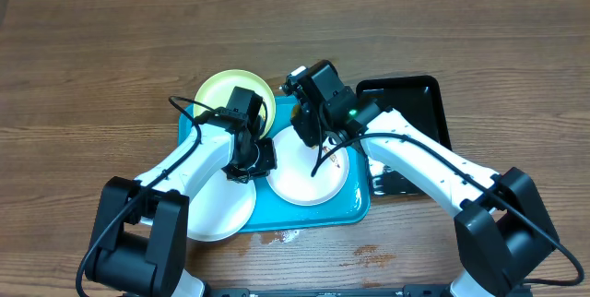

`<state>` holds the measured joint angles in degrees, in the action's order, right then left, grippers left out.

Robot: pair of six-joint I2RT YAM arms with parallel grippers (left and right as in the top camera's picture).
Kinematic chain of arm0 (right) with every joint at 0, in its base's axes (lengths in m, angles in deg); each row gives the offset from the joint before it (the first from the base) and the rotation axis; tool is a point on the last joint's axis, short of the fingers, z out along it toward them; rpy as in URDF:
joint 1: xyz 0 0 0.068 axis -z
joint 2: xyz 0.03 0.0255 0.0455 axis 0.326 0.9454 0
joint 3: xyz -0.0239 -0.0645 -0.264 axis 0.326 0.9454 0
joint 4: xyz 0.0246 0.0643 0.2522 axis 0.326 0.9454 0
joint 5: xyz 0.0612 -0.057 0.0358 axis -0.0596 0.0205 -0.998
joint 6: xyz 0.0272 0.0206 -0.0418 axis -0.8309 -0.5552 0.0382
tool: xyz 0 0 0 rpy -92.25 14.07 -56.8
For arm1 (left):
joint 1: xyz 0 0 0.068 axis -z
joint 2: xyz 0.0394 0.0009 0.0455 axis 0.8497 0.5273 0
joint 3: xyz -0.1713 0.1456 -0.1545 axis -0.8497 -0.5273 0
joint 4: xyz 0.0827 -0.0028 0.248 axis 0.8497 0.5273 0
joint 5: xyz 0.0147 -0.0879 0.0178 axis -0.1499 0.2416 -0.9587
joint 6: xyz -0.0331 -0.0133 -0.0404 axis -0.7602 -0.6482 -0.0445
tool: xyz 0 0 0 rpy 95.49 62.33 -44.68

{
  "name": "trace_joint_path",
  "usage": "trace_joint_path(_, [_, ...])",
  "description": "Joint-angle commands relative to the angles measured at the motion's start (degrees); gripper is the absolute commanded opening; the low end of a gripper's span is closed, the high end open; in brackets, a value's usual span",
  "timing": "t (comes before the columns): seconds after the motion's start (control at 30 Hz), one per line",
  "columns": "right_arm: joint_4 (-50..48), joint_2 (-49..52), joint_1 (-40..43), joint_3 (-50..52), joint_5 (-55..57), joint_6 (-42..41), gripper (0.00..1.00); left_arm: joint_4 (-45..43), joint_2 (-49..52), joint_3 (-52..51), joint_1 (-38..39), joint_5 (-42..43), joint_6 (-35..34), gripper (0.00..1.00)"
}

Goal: Clean dirty plates on tray and stack at the side
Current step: 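Carry the sponge with the right gripper over the right white plate, then scrub the white plate with the sponge while the left gripper holds its rim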

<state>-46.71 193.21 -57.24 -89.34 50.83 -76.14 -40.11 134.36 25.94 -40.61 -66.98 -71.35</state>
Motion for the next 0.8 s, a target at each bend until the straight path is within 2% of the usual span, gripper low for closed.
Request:
trace_joint_path(0.0, [-3.6,-0.5,0.3,2.0,0.8,5.0,0.04,0.0,0.6,-0.4,0.2,0.6,1.8,0.04])
trace_joint_path(0.13, [-8.2,-0.5,0.3,4.7,-2.7,8.0,0.04,0.0,0.6,-0.4,0.2,0.6,1.8,0.04])
trace_joint_path(0.43, [-16.2,0.5,0.5,8.9,-2.7,7.9,0.04,-0.1,0.6,-0.4,0.2,0.6,1.8,0.04])
trace_joint_path(0.77, [-18.3,4.0,1.6,9.1,-2.7,4.7,0.04,-1.2,0.6,-0.4,0.1,0.6,0.2,0.04])
